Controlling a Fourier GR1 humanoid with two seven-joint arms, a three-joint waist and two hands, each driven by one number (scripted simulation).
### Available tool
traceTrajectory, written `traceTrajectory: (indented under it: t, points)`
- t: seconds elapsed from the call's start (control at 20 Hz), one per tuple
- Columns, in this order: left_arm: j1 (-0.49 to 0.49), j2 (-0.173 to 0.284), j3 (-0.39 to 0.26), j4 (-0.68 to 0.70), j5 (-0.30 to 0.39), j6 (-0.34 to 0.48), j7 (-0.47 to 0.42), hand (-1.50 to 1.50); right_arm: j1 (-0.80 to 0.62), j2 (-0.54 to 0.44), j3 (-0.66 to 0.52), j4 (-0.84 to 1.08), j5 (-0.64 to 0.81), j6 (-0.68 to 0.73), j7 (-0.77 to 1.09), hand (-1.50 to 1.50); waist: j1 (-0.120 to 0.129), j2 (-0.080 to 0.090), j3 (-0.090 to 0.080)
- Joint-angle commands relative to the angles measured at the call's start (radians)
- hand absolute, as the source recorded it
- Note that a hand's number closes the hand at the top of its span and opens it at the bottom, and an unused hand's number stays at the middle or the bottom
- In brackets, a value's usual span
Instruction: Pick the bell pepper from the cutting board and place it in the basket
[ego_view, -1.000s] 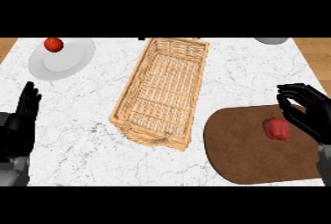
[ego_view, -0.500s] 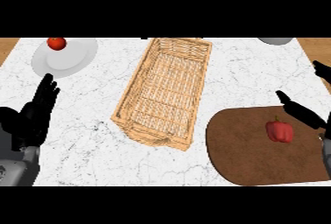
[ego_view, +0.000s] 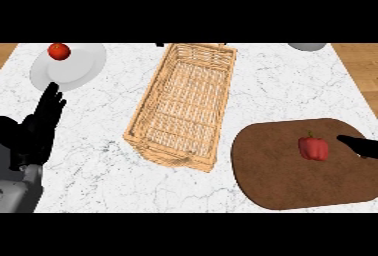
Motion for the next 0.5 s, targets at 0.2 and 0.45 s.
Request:
traceTrajectory:
  t: [0.2, 0.45]
  points:
    - [0.001, -0.014, -0.013, -0.013, -0.021, 0.019, 0.014, 0.0, 0.063, -0.216, 0.068, -0.332, -0.103, 0.405, 0.454, -1.5, -0.003, -0.005, 0.003]
    - [-0.045, -0.012, 0.011, 0.01, -0.019, -0.013, 0.036, 0.0, 0.147, -0.255, -0.036, -0.588, -0.204, 0.479, 0.666, -1.5, 0.012, 0.007, 0.01]
